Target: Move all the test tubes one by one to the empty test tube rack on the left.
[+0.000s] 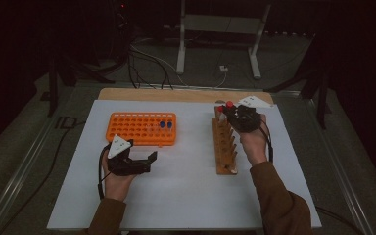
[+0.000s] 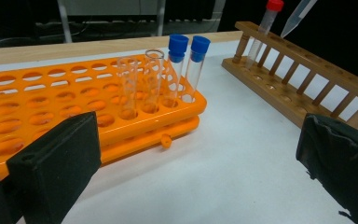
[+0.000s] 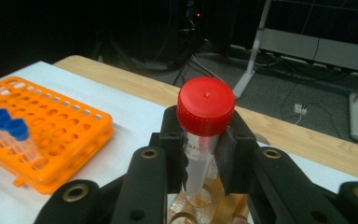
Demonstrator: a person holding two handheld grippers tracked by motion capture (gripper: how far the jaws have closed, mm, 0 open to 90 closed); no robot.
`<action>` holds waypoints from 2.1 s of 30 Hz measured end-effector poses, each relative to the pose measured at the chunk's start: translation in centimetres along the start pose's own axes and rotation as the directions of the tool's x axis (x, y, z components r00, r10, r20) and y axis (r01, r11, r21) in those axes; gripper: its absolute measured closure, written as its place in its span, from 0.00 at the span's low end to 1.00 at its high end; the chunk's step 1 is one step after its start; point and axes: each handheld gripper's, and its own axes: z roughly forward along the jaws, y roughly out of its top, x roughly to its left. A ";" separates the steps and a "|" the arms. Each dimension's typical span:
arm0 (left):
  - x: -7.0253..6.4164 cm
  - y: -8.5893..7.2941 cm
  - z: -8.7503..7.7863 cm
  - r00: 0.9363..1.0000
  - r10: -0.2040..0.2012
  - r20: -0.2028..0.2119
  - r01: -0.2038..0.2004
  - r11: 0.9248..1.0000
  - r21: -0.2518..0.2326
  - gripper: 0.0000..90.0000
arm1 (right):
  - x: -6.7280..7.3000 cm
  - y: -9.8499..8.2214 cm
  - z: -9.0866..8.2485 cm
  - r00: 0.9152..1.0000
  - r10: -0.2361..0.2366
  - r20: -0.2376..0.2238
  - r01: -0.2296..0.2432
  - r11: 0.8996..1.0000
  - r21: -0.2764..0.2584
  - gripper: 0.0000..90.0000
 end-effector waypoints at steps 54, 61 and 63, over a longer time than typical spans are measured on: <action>-7.5 3.4 7.1 0.968 0.201 0.148 -0.205 0.979 0.010 0.75 | 9.2 -1.5 0.6 0.902 0.015 -0.431 0.040 0.992 0.118 0.83; -7.5 3.3 7.0 0.964 0.206 0.168 -0.210 0.978 0.007 0.82 | 9.2 -1.6 0.7 0.899 0.020 -0.438 0.038 0.992 0.122 0.82; -7.4 3.3 7.0 0.965 0.198 0.169 -0.202 0.979 0.004 0.83 | 9.1 -1.6 0.7 0.895 0.019 -0.445 0.037 0.993 0.115 0.77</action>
